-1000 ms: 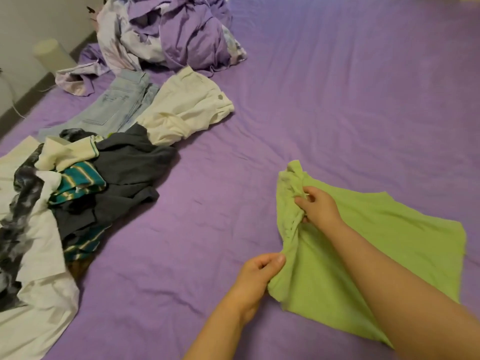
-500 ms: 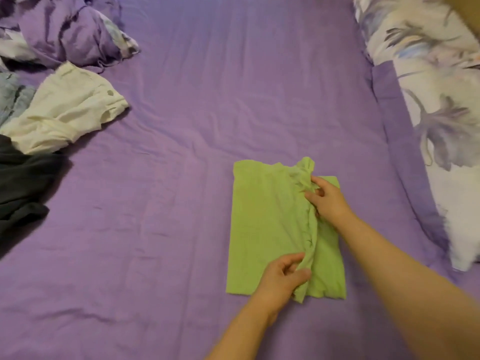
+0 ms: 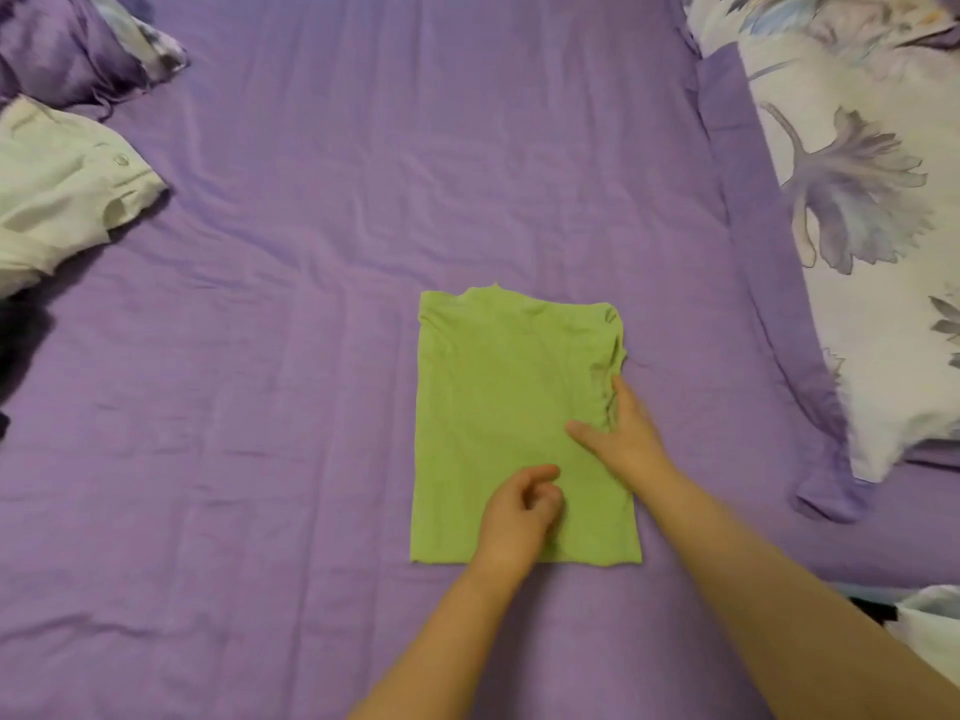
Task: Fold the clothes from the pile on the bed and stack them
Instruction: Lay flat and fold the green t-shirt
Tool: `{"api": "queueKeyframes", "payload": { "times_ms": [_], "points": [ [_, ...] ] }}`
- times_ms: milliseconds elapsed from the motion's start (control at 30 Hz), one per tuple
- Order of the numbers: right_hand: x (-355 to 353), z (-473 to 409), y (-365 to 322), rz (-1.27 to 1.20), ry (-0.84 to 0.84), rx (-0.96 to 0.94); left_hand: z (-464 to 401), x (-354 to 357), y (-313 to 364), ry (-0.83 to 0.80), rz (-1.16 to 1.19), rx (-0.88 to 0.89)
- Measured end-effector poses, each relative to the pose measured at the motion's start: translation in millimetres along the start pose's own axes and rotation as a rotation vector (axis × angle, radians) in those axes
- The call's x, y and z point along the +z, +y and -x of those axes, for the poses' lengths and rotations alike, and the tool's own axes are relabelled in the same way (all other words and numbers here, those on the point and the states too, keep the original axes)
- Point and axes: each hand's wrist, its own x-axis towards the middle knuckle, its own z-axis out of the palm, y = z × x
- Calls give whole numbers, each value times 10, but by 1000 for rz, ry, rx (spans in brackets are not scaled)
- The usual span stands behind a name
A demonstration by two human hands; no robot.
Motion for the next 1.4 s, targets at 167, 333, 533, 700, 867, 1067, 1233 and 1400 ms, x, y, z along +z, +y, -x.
{"api": "queueKeyframes", "payload": {
  "times_ms": [167, 333, 533, 700, 867, 1067, 1233, 1400],
  "points": [
    [326, 473, 155, -6, 190, 18, -11, -549, -169, 375, -501, 83],
    [458, 735, 327, -277, 176, 213, 105, -773, -283, 588, -534, -104],
    [405, 984, 401, -601, 148, 253, 310, -872, -246, 357, -110, -204],
    [429, 1515, 399, -823, 117, 308, 821, -946, -249, 385, 81, -260],
    [434, 2159, 410, -1044, 60, 469, 1475, -986, -277, 376, 251, -330],
    [390, 2755, 478, -1190, 5, 626, 2099, -1073, -455, 311, 284, -432],
    [279, 2814, 349, -1380, -51, 752, 2091, -1142, -410, 282, 559, -565],
    [131, 2490, 85, -1582, 6, 816, 1673, -1165, -89, 185, 826, -593]
  ]
}}
